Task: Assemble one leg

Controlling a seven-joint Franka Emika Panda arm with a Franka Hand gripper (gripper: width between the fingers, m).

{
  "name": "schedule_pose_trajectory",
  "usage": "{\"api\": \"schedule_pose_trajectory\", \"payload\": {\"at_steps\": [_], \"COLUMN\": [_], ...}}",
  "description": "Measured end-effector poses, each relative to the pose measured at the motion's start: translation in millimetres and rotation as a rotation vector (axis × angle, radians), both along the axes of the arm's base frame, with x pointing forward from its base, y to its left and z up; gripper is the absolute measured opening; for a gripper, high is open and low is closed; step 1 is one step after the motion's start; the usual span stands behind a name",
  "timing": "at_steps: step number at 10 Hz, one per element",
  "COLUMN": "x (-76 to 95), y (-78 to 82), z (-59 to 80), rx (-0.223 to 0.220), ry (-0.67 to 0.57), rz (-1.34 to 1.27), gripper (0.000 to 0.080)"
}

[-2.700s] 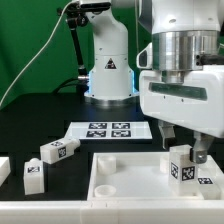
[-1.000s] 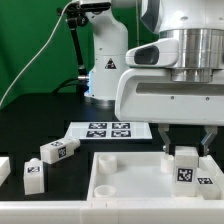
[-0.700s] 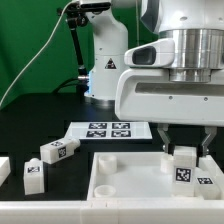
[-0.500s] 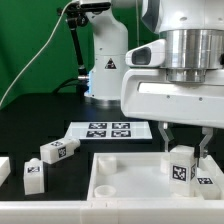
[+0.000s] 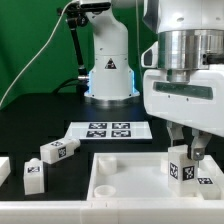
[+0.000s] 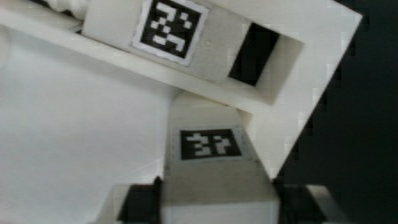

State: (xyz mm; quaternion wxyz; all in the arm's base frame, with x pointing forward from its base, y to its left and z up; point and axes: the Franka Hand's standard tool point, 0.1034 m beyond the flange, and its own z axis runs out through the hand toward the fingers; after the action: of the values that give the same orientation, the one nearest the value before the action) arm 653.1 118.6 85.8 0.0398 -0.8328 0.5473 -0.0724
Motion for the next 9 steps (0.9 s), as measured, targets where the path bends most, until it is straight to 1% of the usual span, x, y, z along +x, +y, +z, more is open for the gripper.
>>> {"api": "schedule_pose_trajectory", "payload": {"at_steps": [1,2,3,4,5,6,8,9], "x": [-0.5,-0.8,-0.9,-1.1,-0.7,-0.1,1.4,1.6], "y": [1.5,2.3,1.2,-0.5,-0.7,-0.5,-2.1,-1.1], "z": [-0.7,-1.2,-1.8,-3.3,-2.9,-2.3,-1.4,-1.0], "rx": [0.008,0.01,-0.002,-0.017,-0.037,-0.067,-0.118,-0.13], "ry": [0.001,0.001,0.003,0.006,0.007,0.008,0.013,0.014], "rz": [-0.029,-0.036,0.02,0.101,0.187,0.308,0.551,0.622], "gripper": [0.0391,0.0391,0.0539,0.0625,0.0625,0.0645,0.0648,0.0649]}}
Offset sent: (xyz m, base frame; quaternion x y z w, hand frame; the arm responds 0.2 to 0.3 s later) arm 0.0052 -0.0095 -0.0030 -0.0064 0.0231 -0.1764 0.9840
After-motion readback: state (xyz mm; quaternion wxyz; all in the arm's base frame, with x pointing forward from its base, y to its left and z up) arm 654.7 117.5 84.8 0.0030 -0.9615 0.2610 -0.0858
